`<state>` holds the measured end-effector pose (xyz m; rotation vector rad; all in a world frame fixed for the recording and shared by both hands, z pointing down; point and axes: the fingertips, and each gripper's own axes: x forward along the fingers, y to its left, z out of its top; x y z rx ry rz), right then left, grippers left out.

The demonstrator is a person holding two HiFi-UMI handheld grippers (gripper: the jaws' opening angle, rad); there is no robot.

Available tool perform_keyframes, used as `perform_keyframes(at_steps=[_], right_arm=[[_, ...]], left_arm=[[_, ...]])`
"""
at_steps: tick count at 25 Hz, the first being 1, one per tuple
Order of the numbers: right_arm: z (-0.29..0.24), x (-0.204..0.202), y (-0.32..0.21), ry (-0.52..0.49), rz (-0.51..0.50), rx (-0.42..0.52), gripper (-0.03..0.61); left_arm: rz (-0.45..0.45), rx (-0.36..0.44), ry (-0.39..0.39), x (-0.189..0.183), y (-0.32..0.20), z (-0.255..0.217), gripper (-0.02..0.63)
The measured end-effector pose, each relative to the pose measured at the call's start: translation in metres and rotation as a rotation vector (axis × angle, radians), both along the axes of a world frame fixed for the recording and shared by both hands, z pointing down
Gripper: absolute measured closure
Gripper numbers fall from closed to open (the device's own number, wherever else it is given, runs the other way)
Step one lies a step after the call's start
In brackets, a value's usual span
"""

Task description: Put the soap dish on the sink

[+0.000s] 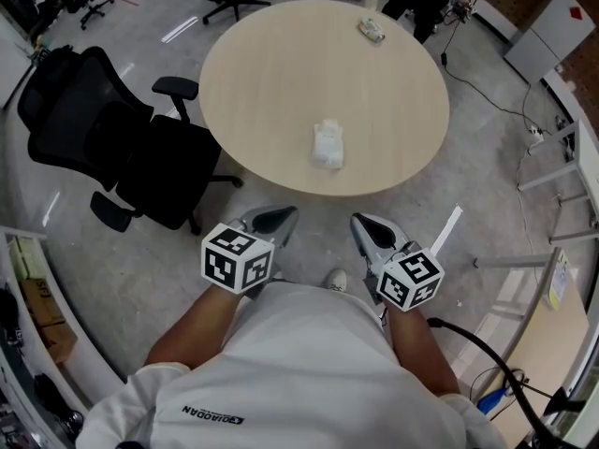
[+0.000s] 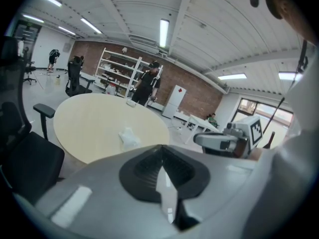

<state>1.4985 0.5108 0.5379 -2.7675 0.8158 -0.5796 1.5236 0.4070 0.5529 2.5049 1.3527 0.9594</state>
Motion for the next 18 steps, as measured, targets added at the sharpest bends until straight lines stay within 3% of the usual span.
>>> perform_keyframes(at_steps=[18], right_arm=[[0.0043, -0.0024, 0.0017, -0.007, -0.016, -0.02, 0.577]], left_arm=[[0.0, -0.001, -0.002, -0.0024, 0.007, -0.0004, 0.607]])
